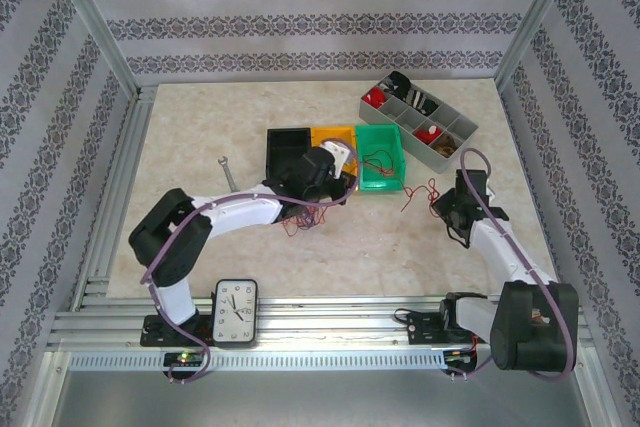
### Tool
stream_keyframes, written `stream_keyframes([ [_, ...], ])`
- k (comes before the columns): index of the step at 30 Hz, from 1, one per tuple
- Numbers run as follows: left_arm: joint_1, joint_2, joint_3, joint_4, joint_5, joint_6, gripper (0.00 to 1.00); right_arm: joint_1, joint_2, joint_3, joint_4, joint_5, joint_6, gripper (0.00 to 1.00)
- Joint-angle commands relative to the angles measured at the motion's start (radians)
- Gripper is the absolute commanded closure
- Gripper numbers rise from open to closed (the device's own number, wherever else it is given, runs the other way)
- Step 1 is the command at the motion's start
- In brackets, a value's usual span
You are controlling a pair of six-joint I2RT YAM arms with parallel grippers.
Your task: Untangle the cables
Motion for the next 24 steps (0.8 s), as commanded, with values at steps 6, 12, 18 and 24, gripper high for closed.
stream_keyframes([
  [6,0.119,-0.105,-0.102,0.181,-0.150,-0.174,1.00,-0.084,-0.012,-0.023,-0.044,0.016,0.002,1.00],
  [12,0.188,-0.128,-0.162,0.261,-0.132,-0.283,1.00,-0.188,-0.011,-0.031,-0.051,-0.040,0.003,1.00],
  [18,0.206,-0.150,-0.168,0.232,-0.155,-0.279,1.00,-0.269,0.005,-0.019,-0.059,-0.072,-0.033,1.00],
  [24,0.276,-0.215,-0.280,0.293,-0.252,-0.404,1.00,-0.427,0.037,-0.031,-0.036,-0.178,-0.040,1.00],
])
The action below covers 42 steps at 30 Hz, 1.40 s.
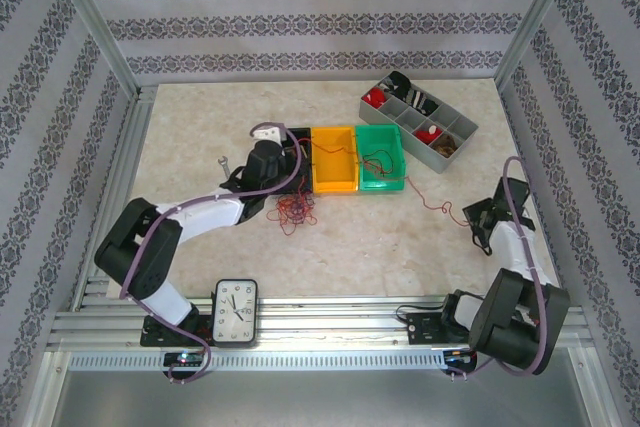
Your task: Untangle the cables
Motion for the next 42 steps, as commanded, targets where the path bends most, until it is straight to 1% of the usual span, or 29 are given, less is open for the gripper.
stream_keyframes([
  [1,0.055,-0.060,-0.033,0.063,-0.101,-0.068,1.00,-0.077,0.023,-0.018,-0.007,-0.053,-0.025,1.00],
  [3,0.066,-0.082,-0.030,0.035,-0.109,-0.049,1.00,-0.109,0.030,-0.015,-0.001,-0.067,-0.044,1.00],
  [6,0.078,-0.095,-0.032,0.016,-0.114,-0.047,1.00,-0.130,0.038,-0.006,-0.005,-0.064,-0.068,1.00],
  [9,0.091,-0.116,-0.028,-0.013,-0.134,-0.022,1.00,-0.158,0.031,-0.012,0.004,-0.068,-0.056,1.00],
  [11,0.111,-0.130,-0.034,-0.020,-0.149,-0.047,1.00,-0.173,0.026,-0.015,0.004,-0.070,-0.055,1.00],
  [13,0.133,-0.122,-0.039,0.002,-0.114,-0.066,1.00,-0.175,0.025,-0.018,0.007,-0.071,-0.060,1.00],
  [17,0.134,-0.091,-0.006,-0.004,-0.054,-0.058,1.00,-0.154,0.024,-0.021,0.014,-0.074,-0.081,1.00],
  [19,0.129,-0.063,0.001,0.024,-0.010,-0.077,1.00,-0.100,0.015,-0.009,0.014,-0.060,-0.109,1.00],
  [23,0.095,0.003,0.027,0.057,0.083,-0.077,1.00,0.126,-0.007,0.023,0.033,-0.032,-0.167,1.00],
  [24,0.087,0.022,0.035,0.068,0.111,-0.080,1.00,0.193,-0.012,0.031,0.046,-0.039,-0.182,1.00],
  [27,0.066,0.077,0.049,0.123,0.202,-0.107,1.00,0.351,-0.021,0.061,0.061,-0.052,-0.238,1.00],
  [31,0.039,0.136,0.064,0.160,0.282,-0.128,1.00,0.483,-0.003,0.093,0.056,-0.083,-0.304,1.00],
  [35,0.018,0.164,0.069,0.159,0.295,-0.135,1.00,0.593,0.026,0.105,0.071,-0.087,-0.326,1.00],
  [37,0.016,0.170,0.066,0.151,0.283,-0.142,1.00,0.624,0.022,0.118,0.078,-0.090,-0.326,1.00],
  [40,0.016,0.158,0.055,0.116,0.211,-0.137,1.00,0.599,-0.013,0.127,0.106,-0.116,-0.304,1.00],
  [42,0.016,0.144,0.044,0.083,0.150,-0.130,1.00,0.547,-0.044,0.140,0.110,-0.145,-0.292,1.00],
])
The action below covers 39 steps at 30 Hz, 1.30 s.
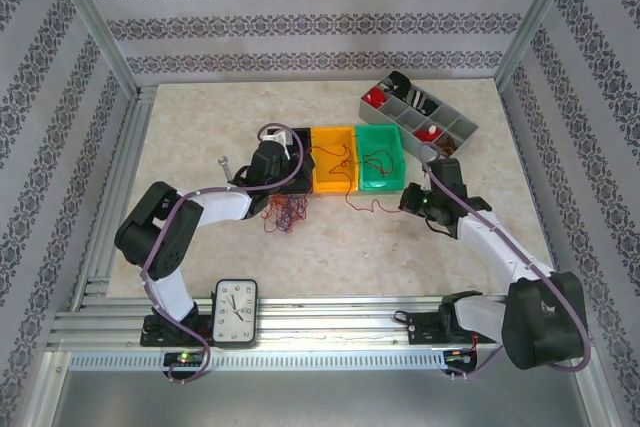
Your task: Untangle the cables
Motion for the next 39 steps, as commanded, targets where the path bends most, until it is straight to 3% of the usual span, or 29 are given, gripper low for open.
stream_keyframes([
  [1,-0.003,-0.029,-0.003,-0.026,-0.105,0.001,1.00,-0.086,-0.069,0.048,0.046,-0.074,0.013,1.00],
  [4,-0.003,-0.048,-0.015,-0.079,-0.189,0.002,1.00,-0.203,-0.126,0.059,0.067,-0.177,0.067,1.00],
  [7,-0.002,-0.074,-0.041,-0.124,-0.292,-0.017,1.00,-0.312,-0.185,0.066,0.057,-0.180,0.110,1.00],
  [15,0.000,-0.151,-0.070,-0.230,-0.442,-0.006,1.00,-0.525,-0.299,0.031,-0.056,0.077,0.223,1.00],
  [22,0.031,-0.221,-0.111,-0.290,-0.523,-0.045,1.00,-0.596,-0.270,0.034,-0.129,0.158,0.243,1.00],
  [39,0.101,-0.370,-0.268,-0.267,-0.555,-0.076,1.00,-0.667,-0.243,0.062,-0.337,0.436,0.274,1.00],
])
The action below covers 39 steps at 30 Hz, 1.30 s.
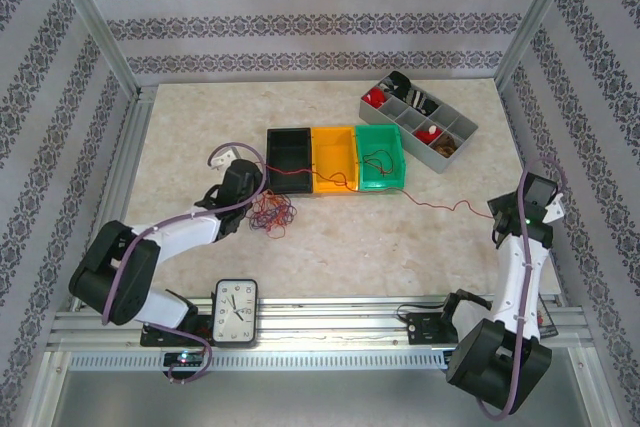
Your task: Untangle the cables
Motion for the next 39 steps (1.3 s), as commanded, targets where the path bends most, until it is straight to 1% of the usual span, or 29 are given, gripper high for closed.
stream_keyframes([
  [1,0.040,-0.043,-0.021,-0.025,-0.093,-0.021,1.00,-0.019,0.007,0.024,-0.066,0.159,0.004,1.00],
  [3,0.050,-0.051,-0.032,-0.017,-0.085,-0.017,1.00,-0.013,0.010,0.028,-0.073,0.166,-0.003,1.00],
  [5,0.050,-0.047,-0.025,0.003,-0.047,0.034,1.00,0.023,0.011,0.023,-0.058,0.148,-0.024,1.00],
  [7,0.046,-0.026,-0.005,0.012,0.006,0.065,1.00,0.102,0.014,0.012,-0.035,0.134,-0.056,1.00],
  [10,0.041,0.005,-0.005,0.071,0.059,0.070,1.00,0.217,0.001,-0.017,-0.028,0.167,-0.066,1.00],
  [14,0.032,0.030,-0.006,0.124,0.086,0.067,1.00,0.281,-0.062,-0.065,0.040,0.088,-0.065,1.00],
  [18,0.018,0.059,0.013,0.135,0.104,0.076,1.00,0.303,-0.114,-0.047,0.120,-0.047,-0.078,1.00],
  [20,0.011,0.072,0.024,0.131,0.104,0.083,1.00,0.316,-0.109,-0.004,0.137,-0.104,-0.077,1.00],
  [24,0.004,0.090,0.036,0.136,0.108,0.084,1.00,0.367,-0.048,0.085,0.159,-0.147,-0.088,1.00],
  [27,0.001,0.099,0.043,0.136,0.114,0.086,1.00,0.431,0.036,0.145,0.162,-0.104,-0.111,1.00],
  [30,-0.002,0.105,0.044,0.137,0.120,0.084,1.00,0.505,0.137,0.207,0.146,-0.027,-0.140,1.00],
  [35,-0.007,0.113,0.039,0.144,0.129,0.074,1.00,0.644,0.306,0.344,0.078,0.180,-0.202,1.00],
  [39,-0.008,0.118,0.033,0.154,0.137,0.065,1.00,0.720,0.420,0.431,0.062,0.265,-0.242,1.00],
])
